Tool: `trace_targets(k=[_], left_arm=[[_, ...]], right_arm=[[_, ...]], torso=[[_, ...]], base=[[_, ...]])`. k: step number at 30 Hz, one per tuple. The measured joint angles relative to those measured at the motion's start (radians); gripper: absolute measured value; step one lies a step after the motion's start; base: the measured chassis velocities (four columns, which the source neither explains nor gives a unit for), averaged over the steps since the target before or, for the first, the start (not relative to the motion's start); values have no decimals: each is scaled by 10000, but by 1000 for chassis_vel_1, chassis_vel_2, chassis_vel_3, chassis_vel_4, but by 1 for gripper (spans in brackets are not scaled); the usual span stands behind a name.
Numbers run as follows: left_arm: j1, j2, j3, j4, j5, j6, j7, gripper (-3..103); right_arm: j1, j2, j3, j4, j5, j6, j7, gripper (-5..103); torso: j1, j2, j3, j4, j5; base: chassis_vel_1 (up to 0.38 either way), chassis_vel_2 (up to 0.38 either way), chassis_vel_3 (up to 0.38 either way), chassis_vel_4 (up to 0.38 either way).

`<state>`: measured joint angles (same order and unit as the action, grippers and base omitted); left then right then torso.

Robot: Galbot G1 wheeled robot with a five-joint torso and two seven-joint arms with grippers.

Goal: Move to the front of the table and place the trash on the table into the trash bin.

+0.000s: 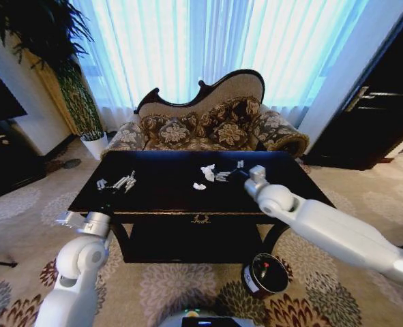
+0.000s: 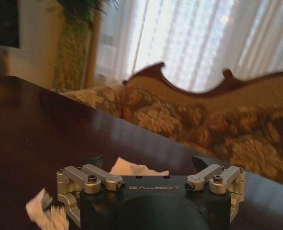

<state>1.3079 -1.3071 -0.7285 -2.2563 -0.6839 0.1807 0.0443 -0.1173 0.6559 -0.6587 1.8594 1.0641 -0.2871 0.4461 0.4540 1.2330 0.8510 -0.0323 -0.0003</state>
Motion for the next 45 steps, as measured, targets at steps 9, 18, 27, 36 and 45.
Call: trace_targets(k=[9,18,27,36,45], left_arm=[[50,-55,-121,43,20,-34,5,100],[94,-59,-178,37,10,-57,10,100],[150,-80,-213,-8,-15,-82,15,100],[159,-68,-204,17,-10,-93,16,100],[131,5,-252,137,-15,-169,17,100]], right_arm=[[2448,896,-1780,-752,2145,-1235,1890,100],[3115,1556,-2028,-1018,4673,-2005,3649,100],[3073,1903,-1924,-906,6582,-2021,4649,100],[2870,2524,-1913,-1447,6642,-1647,4867,100],[2716,2734,-2020,-1729,6273,-1569,4772,101]], torso=[[0,1,-1,-2,-1],[0,2,0,-2,2],[-2,2,-1,-3,1],[-2,2,-1,-1,0],[-2,2,-1,-3,0]], base=[[0,0,0,0],[0,0,0,0],[0,0,0,0],[0,0,0,0],[0,0,0,0]])
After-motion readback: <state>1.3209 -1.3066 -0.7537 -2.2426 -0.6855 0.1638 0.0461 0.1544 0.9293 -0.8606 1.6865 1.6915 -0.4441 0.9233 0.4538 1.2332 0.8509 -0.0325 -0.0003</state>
